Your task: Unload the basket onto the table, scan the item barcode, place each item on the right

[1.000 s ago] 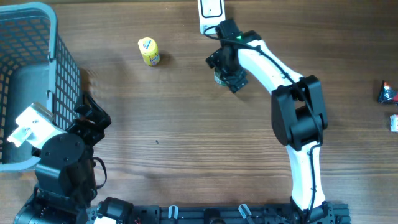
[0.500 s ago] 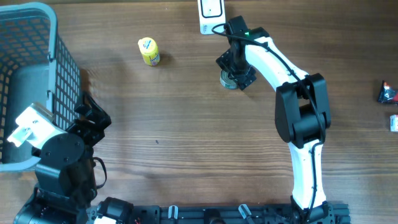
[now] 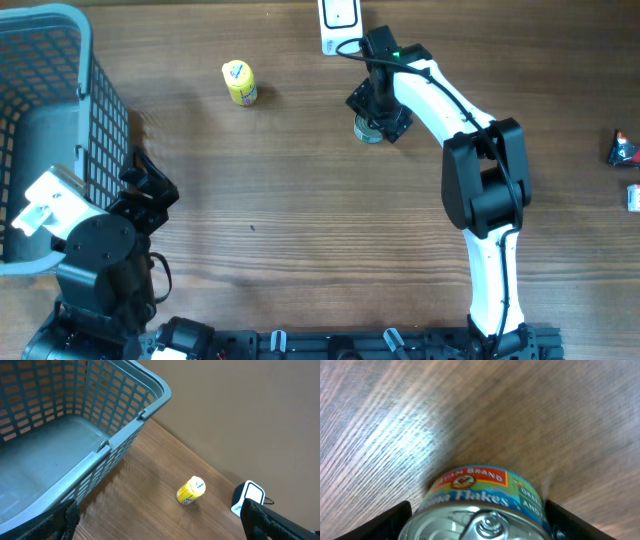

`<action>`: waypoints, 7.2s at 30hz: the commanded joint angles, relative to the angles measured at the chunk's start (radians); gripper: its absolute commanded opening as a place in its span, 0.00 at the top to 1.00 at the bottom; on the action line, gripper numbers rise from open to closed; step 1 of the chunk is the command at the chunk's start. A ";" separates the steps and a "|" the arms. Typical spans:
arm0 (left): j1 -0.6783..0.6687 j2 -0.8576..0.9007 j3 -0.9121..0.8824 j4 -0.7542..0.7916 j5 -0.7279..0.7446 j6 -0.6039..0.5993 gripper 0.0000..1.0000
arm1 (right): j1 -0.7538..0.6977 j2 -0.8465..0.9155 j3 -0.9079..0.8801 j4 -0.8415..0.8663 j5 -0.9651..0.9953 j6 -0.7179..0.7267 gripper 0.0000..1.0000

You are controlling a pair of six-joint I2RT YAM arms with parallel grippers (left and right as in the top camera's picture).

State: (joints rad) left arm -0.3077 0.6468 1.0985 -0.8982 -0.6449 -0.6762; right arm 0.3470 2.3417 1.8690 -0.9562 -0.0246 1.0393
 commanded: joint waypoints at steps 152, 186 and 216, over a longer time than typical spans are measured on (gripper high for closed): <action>-0.004 -0.003 -0.001 -0.050 0.019 -0.013 0.00 | -0.014 0.036 -0.028 0.148 -0.035 -0.749 0.18; -0.004 -0.003 -0.001 -0.050 0.019 -0.013 0.00 | -0.014 0.031 -0.027 -0.117 -0.078 -0.750 0.43; -0.004 -0.003 -0.001 -0.050 0.027 -0.013 0.00 | -0.014 0.014 -0.027 -0.564 -0.376 -0.916 0.53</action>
State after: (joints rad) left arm -0.3077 0.6468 1.0985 -0.9474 -0.6228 -0.6765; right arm 0.3283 2.3394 1.8526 -1.4818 -0.2974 0.2108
